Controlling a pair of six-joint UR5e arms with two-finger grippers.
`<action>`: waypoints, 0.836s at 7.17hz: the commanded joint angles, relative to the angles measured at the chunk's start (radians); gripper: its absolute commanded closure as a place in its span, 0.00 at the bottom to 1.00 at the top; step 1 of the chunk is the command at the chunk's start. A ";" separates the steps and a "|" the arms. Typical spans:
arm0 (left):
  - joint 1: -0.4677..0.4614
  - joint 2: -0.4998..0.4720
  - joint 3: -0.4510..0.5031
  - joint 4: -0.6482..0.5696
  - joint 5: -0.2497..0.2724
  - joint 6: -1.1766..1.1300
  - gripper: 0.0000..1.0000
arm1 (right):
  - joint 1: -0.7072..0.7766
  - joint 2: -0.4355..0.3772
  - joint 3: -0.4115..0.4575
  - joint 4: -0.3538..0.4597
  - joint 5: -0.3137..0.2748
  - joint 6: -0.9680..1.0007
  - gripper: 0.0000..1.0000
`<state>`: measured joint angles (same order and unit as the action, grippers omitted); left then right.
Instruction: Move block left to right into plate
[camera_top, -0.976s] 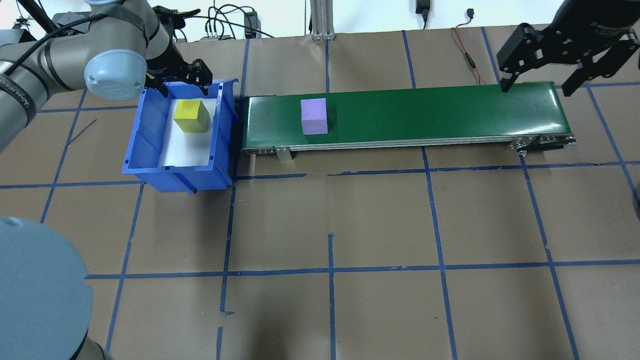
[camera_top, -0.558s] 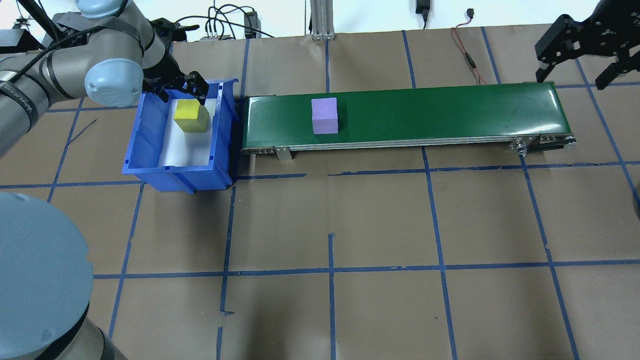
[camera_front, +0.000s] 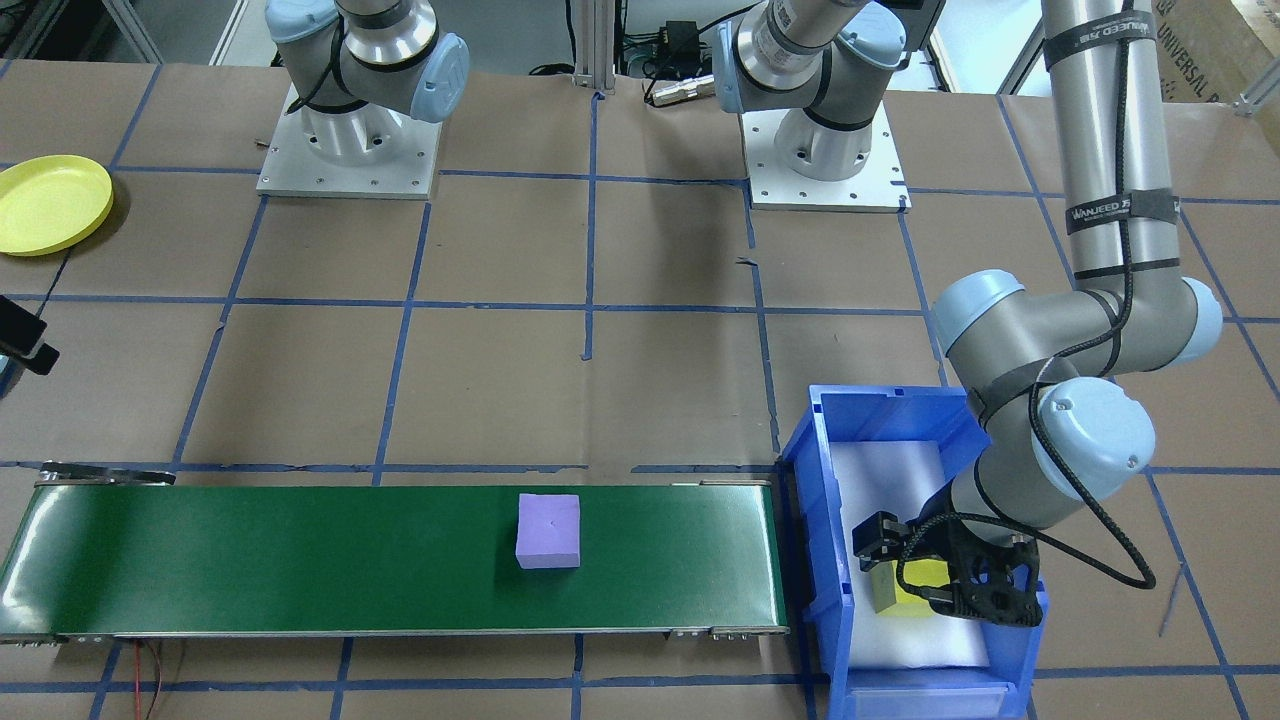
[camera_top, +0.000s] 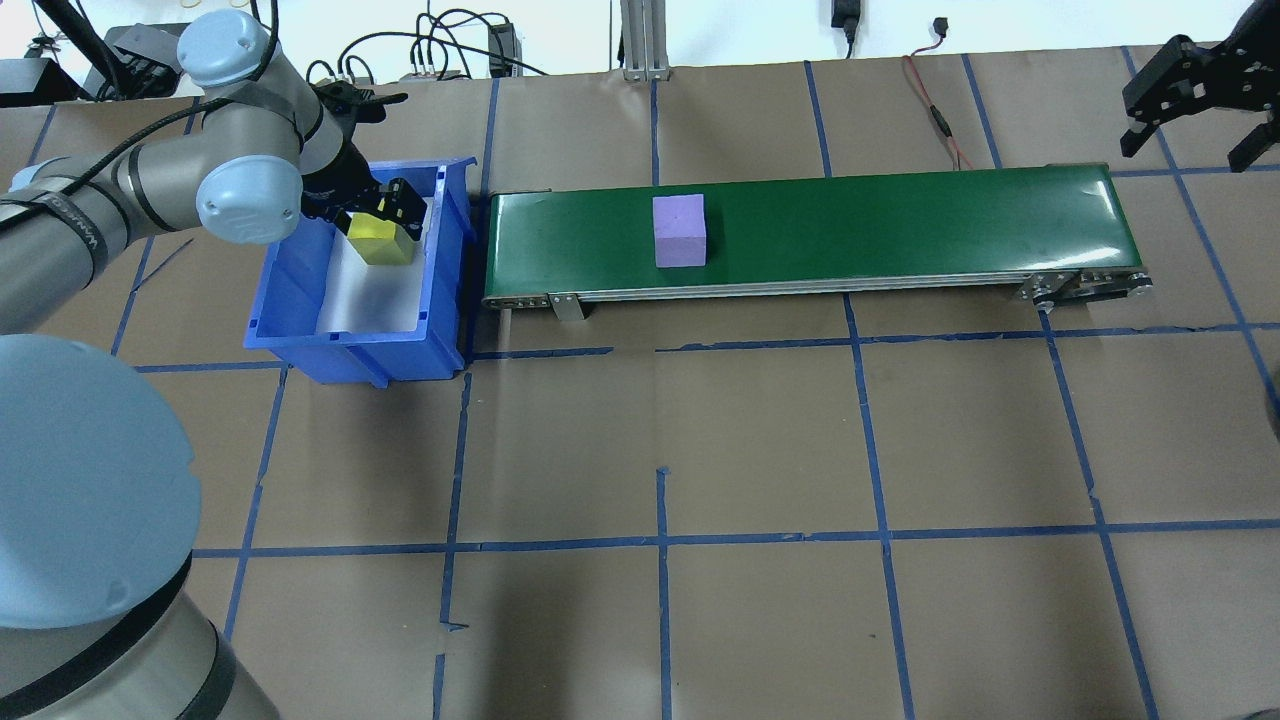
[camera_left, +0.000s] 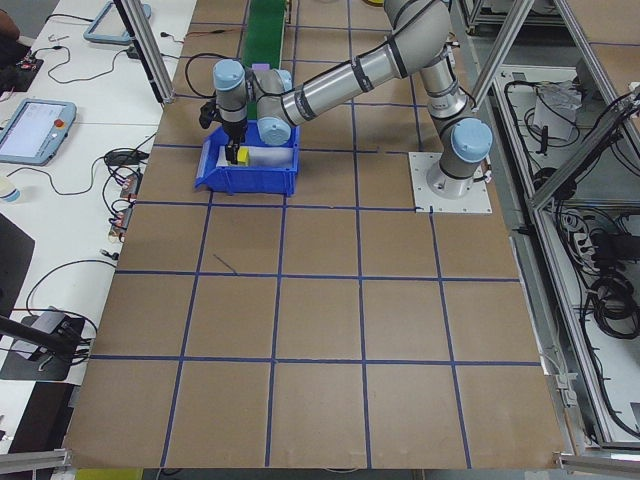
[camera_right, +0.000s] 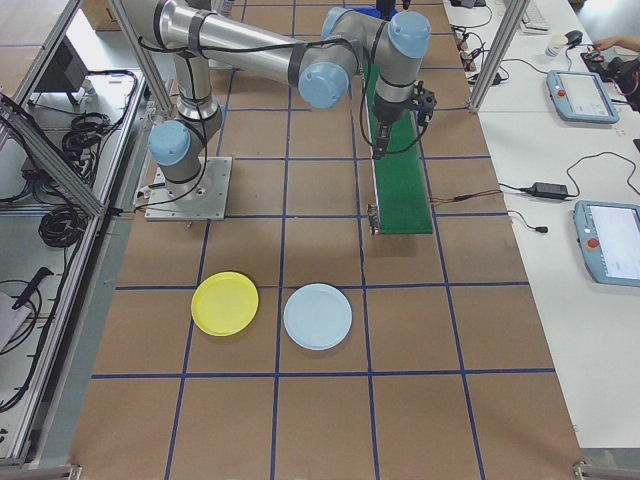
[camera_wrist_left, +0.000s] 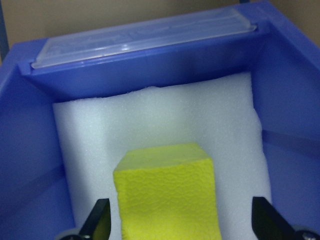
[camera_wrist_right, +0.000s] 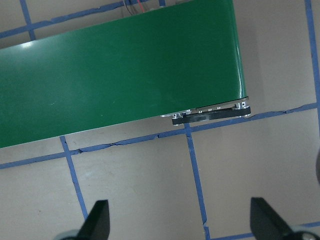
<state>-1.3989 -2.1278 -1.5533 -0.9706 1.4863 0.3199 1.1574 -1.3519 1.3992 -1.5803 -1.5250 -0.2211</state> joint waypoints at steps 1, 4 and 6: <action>0.006 -0.003 -0.016 0.020 -0.014 0.004 0.26 | -0.021 0.066 0.000 -0.110 0.011 -0.023 0.00; 0.006 0.143 0.016 0.009 -0.018 -0.002 0.69 | -0.024 0.141 0.006 -0.185 0.041 -0.024 0.00; -0.033 0.291 0.016 -0.042 -0.088 -0.031 0.68 | -0.024 0.145 0.032 -0.188 0.045 -0.037 0.00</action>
<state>-1.4058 -1.9219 -1.5378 -0.9855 1.4493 0.3095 1.1338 -1.2124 1.4145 -1.7636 -1.4852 -0.2527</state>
